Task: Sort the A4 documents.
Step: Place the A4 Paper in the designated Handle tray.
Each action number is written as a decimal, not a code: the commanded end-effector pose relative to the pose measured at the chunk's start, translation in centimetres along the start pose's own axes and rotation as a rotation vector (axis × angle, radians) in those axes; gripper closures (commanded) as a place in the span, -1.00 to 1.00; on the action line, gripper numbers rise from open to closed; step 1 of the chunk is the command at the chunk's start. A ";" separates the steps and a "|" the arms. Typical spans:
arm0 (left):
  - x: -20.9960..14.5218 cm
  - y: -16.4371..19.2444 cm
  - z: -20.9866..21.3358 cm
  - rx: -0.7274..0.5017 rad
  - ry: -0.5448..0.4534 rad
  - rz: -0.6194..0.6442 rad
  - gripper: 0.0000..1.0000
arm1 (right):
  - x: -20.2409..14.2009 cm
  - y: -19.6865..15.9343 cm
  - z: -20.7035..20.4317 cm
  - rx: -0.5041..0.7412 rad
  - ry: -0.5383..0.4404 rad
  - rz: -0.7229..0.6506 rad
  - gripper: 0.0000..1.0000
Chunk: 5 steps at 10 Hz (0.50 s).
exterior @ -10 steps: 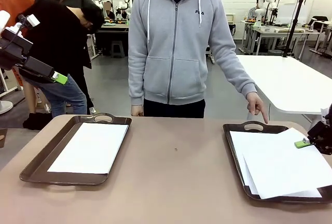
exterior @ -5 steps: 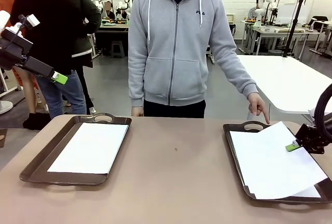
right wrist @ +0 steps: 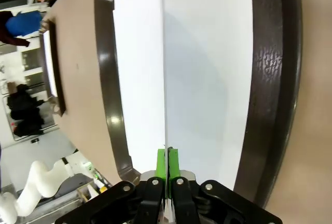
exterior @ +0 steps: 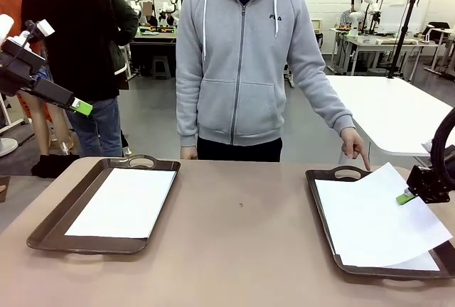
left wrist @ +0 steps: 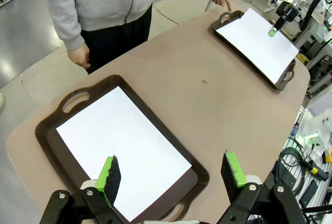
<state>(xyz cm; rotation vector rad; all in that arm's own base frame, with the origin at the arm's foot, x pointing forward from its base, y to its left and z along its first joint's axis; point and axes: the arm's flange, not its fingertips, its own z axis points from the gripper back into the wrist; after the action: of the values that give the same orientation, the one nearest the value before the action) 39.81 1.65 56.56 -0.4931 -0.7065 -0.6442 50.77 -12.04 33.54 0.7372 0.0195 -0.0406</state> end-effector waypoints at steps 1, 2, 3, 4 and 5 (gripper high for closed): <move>0.0 -0.1 0.0 0.005 0.004 -0.002 -1.00 | 0.4 1.0 -0.8 -0.070 -0.001 -0.018 0.97; 0.0 -0.1 0.0 0.005 0.004 -0.002 -1.00 | 0.9 1.6 -1.3 -0.105 -0.001 -0.001 0.97; 0.0 -0.1 0.0 0.005 0.004 -0.002 -1.00 | 1.2 1.9 -1.6 -0.125 0.008 -0.006 0.97; 0.0 -0.1 0.0 0.005 0.004 -0.002 -1.00 | 1.5 2.0 -1.7 -0.141 0.010 -0.008 0.97; 0.0 -0.1 0.0 0.005 0.004 -0.002 -1.00 | 1.7 2.2 -1.5 -0.153 0.012 -0.008 0.97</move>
<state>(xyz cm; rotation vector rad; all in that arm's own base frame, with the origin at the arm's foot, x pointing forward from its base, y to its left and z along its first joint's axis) 39.81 1.64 56.56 -0.4931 -0.7064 -0.6443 52.17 -9.48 33.58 0.6274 0.0206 -0.0233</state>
